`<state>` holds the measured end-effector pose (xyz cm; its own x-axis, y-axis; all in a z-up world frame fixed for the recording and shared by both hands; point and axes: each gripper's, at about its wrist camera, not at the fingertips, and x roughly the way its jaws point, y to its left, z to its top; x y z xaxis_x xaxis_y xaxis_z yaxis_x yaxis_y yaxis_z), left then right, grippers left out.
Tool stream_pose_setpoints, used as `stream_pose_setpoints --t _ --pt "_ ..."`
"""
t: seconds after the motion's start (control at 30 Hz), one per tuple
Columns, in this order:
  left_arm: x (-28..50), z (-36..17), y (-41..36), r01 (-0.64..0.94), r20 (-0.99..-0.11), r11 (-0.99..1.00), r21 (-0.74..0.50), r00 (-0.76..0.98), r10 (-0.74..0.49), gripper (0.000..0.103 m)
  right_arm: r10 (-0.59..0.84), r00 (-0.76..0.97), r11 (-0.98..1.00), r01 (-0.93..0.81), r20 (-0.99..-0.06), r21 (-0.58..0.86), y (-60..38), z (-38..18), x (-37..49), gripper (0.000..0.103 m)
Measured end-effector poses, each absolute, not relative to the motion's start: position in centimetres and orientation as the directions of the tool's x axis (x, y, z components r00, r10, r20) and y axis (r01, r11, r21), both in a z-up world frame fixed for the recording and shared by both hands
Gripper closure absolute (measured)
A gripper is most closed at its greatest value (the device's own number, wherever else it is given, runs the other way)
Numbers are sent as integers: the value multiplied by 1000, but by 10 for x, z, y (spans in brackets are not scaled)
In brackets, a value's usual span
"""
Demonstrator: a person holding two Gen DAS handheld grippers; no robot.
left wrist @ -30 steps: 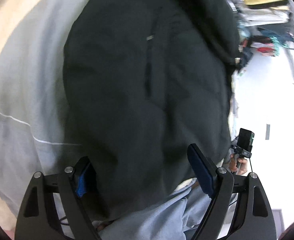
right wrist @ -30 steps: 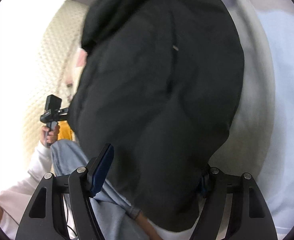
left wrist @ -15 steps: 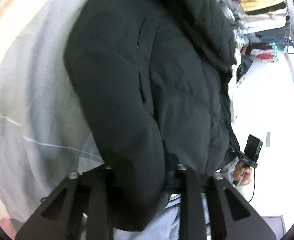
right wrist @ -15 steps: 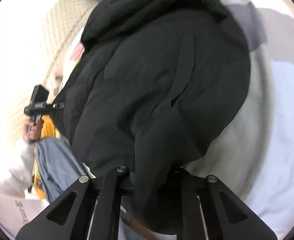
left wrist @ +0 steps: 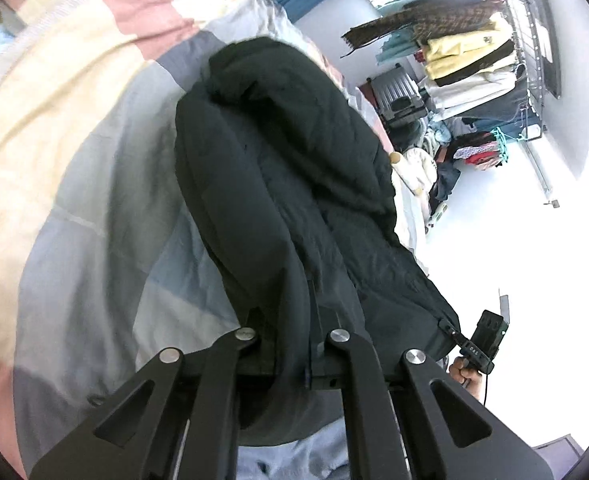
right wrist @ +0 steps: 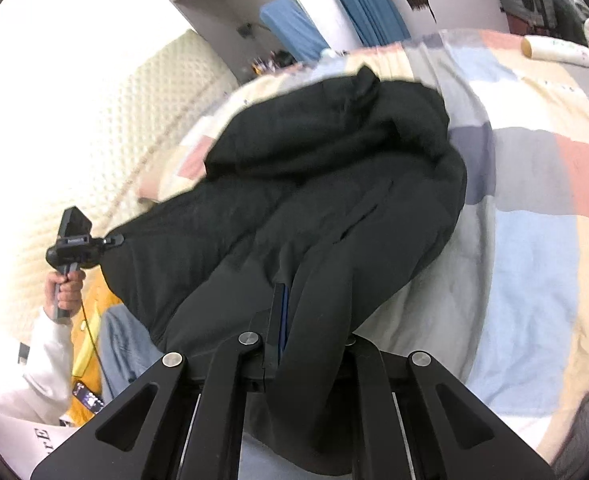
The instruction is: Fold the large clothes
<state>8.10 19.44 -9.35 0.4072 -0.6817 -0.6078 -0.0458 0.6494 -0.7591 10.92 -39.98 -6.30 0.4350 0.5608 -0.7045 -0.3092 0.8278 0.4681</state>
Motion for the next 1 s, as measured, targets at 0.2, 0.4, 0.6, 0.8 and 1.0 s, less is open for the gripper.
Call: stream_pose_setpoints --t 0.2,0.4,0.6,0.8,1.0 --pt "31 -64 189 -7 -607 666 -746 419 -675 97 576 488 818 -331 -656 471 -403 -37 68 97" --pt "-5 -38 178 3 -656 713 -701 388 -647 97 594 521 802 -324 -613 502 -397 -14 -3 97" --pt "-37 -11 177 35 -641 717 -696 421 -642 97 587 577 799 -296 -568 524 -397 15 -46 97" --pt "-29 -17 180 62 -629 717 -695 432 -647 97 571 604 805 -282 -556 521 -401 23 -45 97" --pt "-11 -22 183 19 -661 726 -687 398 -636 96 577 607 791 -250 -545 559 -410 9 -24 97"
